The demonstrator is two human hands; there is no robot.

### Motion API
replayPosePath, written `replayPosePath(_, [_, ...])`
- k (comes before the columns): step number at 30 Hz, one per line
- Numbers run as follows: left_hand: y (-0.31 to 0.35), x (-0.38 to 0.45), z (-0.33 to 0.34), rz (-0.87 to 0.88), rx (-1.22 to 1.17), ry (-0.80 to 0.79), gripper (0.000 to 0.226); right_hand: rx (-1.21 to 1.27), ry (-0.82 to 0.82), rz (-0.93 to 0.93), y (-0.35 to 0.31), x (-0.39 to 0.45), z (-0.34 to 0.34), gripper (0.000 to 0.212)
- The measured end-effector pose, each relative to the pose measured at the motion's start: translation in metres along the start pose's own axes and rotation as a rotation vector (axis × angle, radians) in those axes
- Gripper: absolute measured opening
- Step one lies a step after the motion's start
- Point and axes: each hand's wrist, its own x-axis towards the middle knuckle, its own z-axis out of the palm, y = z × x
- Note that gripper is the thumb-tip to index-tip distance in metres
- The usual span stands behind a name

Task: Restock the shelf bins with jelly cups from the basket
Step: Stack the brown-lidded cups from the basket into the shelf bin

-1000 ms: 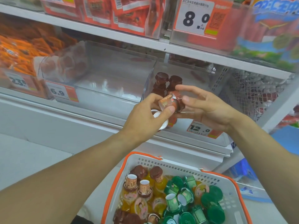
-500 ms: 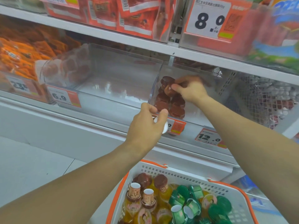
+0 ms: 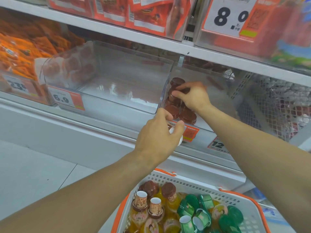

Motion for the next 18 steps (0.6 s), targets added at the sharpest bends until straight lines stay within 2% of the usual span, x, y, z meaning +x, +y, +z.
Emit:
replayPosePath(6, [0.004,-0.001,0.0,-0.045,-0.085,-0.003,0.028,-0.102,-0.037,-0.043,-0.005,0.001,-0.001,0.027])
replayPosePath(9, [0.012,0.002,-0.005,-0.234,-0.415,-0.03,0.023,-0.055,0.077,-0.079,-0.015,-0.011,-0.017,0.024])
replayPosePath(11, [0.017,0.004,-0.01,-0.357,-0.678,-0.073,0.023,0.086,0.067,-0.098,-0.024,-0.027,-0.033,0.021])
replayPosePath(15, [0.028,-0.001,-0.015,-0.415,-1.032,-0.156,0.024,0.493,-0.313,-0.023,-0.042,-0.073,-0.071,0.015])
replayPosePath(16, [0.032,-0.003,-0.017,-0.41,-1.077,-0.166,0.026,0.511,-0.4,-0.015,-0.042,-0.084,-0.078,0.017])
replayPosePath(18, [0.037,-0.007,-0.018,-0.396,-1.141,-0.184,0.03,0.488,-0.504,-0.022,-0.039,-0.102,-0.089,0.035])
